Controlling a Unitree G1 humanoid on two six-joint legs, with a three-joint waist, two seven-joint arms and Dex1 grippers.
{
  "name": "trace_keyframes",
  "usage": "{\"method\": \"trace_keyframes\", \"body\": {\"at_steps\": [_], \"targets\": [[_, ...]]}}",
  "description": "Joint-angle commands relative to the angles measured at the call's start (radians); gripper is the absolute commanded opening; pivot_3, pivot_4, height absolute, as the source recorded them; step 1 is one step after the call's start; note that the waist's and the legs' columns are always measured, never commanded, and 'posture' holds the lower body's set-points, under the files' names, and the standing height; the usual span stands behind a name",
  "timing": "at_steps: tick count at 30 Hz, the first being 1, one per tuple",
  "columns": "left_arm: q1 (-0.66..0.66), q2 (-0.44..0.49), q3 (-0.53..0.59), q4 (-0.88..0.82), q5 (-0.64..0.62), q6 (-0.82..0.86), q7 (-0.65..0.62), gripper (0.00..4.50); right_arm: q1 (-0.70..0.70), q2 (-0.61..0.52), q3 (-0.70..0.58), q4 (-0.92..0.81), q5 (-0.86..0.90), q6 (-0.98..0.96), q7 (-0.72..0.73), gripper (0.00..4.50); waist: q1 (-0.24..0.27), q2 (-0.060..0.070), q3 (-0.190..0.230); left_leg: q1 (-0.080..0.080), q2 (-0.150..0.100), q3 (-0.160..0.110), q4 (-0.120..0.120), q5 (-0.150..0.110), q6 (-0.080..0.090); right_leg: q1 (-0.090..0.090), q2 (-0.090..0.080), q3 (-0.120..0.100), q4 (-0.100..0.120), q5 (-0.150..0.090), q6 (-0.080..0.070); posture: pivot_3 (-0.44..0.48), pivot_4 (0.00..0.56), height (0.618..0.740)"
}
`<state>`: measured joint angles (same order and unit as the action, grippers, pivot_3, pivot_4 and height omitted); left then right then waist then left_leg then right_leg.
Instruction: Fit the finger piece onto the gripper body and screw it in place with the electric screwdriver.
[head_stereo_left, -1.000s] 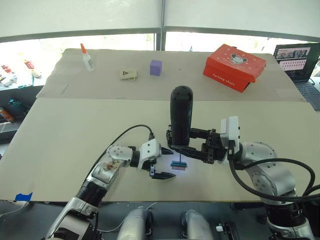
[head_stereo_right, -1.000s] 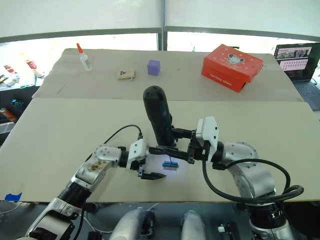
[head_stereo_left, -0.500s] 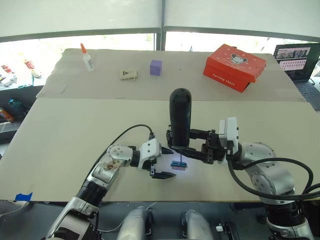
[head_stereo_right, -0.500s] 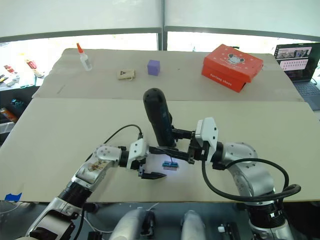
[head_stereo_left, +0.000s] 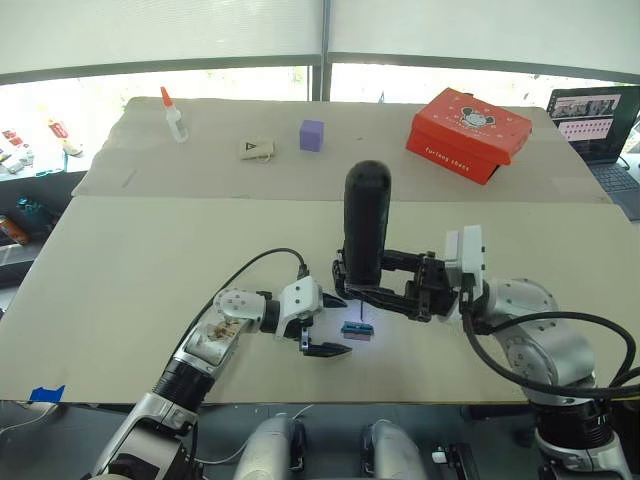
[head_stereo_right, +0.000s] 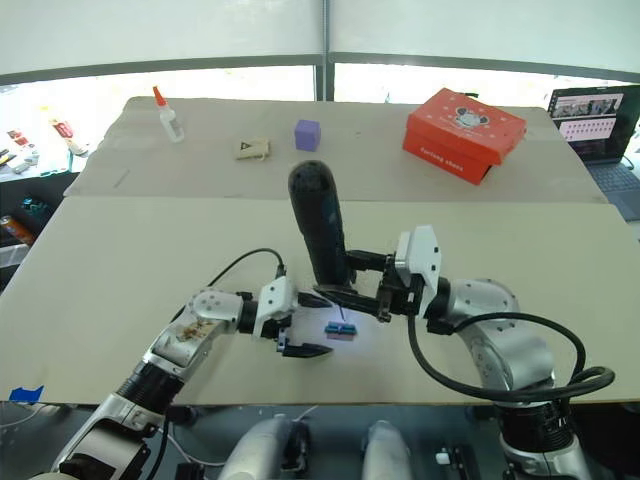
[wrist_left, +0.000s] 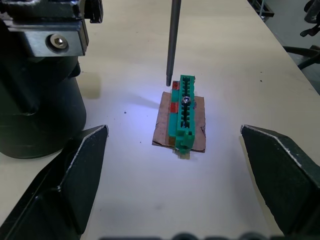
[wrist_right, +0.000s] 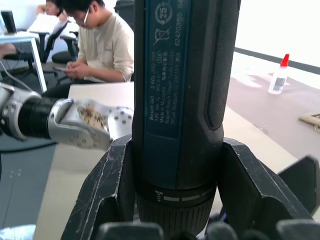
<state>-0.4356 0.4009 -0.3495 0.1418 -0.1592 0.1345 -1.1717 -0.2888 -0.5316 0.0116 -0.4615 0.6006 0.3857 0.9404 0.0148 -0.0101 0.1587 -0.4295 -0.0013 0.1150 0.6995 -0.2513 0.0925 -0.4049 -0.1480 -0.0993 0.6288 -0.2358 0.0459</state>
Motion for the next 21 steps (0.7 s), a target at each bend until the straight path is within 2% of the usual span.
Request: {"method": "trace_keyframes", "body": {"at_steps": [1, 21], "targets": [[-0.016, -0.003, 0.011, -0.002, -0.012, -0.013, -0.009, 4.50, -0.019, -0.005, -0.045, -0.076, 0.077, 0.035, -0.035, 1.92, 0.000, 0.000, 0.000, 0.000, 0.000, 0.000, 0.000, 0.000, 0.000, 0.000, 0.000, 0.000, 0.000, 0.000, 0.000, 0.000, 0.150, 0.740], [-0.009, -0.006, 0.011, -0.016, -0.013, -0.012, -0.007, 4.50, 0.035, -0.006, -0.034, -0.083, 0.070, 0.022, -0.070, 1.92, 0.000, 0.000, 0.000, 0.000, 0.000, 0.000, 0.000, 0.000, 0.000, 0.000, 0.000, 0.000, 0.000, 0.000, 0.000, 0.000, 0.150, 0.740]]}}
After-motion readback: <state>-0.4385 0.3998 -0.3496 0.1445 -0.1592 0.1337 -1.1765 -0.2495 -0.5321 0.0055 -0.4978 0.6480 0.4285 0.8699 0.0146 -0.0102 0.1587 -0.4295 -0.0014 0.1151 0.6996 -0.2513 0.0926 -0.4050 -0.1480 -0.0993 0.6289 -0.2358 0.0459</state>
